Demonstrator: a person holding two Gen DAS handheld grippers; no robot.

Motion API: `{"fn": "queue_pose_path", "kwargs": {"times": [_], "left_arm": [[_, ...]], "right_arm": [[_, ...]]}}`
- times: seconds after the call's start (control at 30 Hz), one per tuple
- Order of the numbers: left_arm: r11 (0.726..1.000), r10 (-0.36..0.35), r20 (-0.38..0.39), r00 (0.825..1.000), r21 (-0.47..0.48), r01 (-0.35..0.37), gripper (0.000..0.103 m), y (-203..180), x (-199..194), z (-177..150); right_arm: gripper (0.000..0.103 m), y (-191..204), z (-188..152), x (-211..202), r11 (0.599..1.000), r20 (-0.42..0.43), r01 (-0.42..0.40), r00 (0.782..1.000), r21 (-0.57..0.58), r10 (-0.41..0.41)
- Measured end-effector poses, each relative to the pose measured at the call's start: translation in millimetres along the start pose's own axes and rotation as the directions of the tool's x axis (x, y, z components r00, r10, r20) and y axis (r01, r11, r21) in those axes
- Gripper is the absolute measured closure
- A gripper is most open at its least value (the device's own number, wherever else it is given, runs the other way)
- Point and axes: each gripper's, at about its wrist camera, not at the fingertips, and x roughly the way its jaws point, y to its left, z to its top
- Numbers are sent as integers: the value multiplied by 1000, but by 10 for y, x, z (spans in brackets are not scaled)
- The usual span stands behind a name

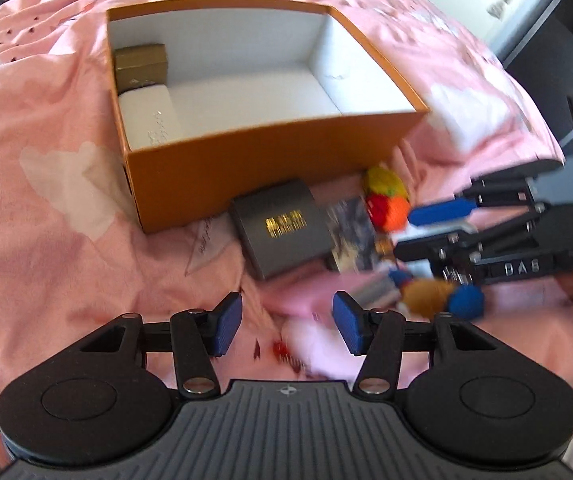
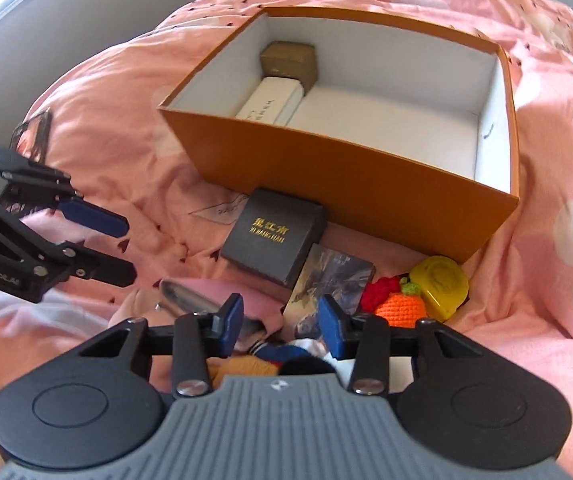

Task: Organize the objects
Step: 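Withdraw both tools from the box toward the remaining items, then grasp the black box with the left tool while the right tool grasps the photo card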

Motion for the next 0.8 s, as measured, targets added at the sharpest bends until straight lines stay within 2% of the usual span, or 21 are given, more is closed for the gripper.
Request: {"fn": "queue_pose_path", "kwargs": {"times": [0.07, 0.13, 0.23, 0.4, 0.6, 0.77, 0.8], "left_arm": [[999, 11, 17, 1000, -36, -10, 41, 34, 97, 88], [997, -8, 24, 1000, -77, 10, 41, 75, 213, 173], [986, -35, 24, 999, -164, 38, 39, 164, 412, 267], [964, -21, -2, 1000, -265, 20, 36, 290, 707, 335], [944, -36, -45, 998, -331, 19, 35, 415, 950, 325], [916, -88, -43, 995, -395, 63, 28, 503, 1069, 296], [912, -95, -44, 995, -404, 69, 23, 512, 1101, 298]], "right_arm": [[58, -90, 83, 93, 999, -14, -3, 1000, 42, 4], [58, -154, 162, 192, 999, -34, 3, 999, 50, -1], [58, -238, 269, 365, 999, -78, 24, 997, 27, -22], [57, -394, 387, 652, 999, -159, 46, 986, -9, -47], [47, -500, 474, 903, 999, -238, 33, 970, -34, -40], [41, -597, 471, 1064, 1000, -280, -22, 960, -13, 17], [40, -620, 469, 1090, 999, -285, -33, 958, -5, 30]]}}
